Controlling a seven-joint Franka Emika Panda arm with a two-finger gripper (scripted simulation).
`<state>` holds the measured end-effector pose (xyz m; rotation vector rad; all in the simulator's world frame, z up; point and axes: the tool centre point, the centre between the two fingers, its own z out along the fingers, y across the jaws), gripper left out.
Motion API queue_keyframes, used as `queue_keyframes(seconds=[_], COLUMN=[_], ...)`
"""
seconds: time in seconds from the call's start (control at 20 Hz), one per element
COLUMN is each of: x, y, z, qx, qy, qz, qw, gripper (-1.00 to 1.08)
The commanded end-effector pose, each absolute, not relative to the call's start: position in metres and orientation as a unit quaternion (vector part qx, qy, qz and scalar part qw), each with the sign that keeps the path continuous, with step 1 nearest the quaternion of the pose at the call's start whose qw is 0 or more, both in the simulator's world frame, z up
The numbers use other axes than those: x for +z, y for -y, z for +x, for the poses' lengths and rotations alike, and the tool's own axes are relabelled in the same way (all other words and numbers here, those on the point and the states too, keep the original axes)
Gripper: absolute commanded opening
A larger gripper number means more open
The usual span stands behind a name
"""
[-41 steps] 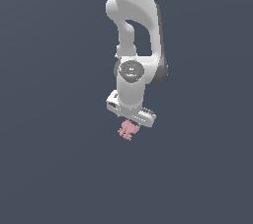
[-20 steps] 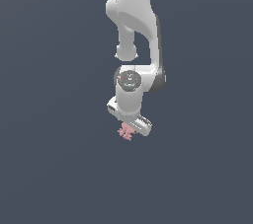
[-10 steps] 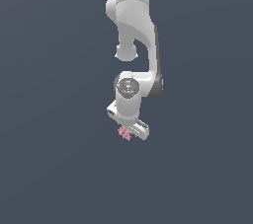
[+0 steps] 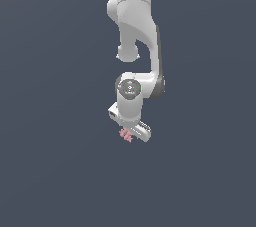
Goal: Pick up the object and move it to a goal position.
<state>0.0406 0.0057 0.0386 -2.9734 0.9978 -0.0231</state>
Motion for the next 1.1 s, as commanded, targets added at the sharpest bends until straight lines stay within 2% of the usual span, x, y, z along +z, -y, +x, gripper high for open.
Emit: queue_keyframes(seconds=[0.0,0.55,1.05], x=[0.025,0.082,0.195], y=[-0.009,-0.005,0.001], z=[0.036,0.056,0.091], qx=[0.000,-0.018,-0.044], qy=[-0.315,-0.334,-0.375], qz=[-0.949,-0.942,-0.926], qw=[0.000,0.005,0.009], gripper=[-1.00,-1.00,-1.00])
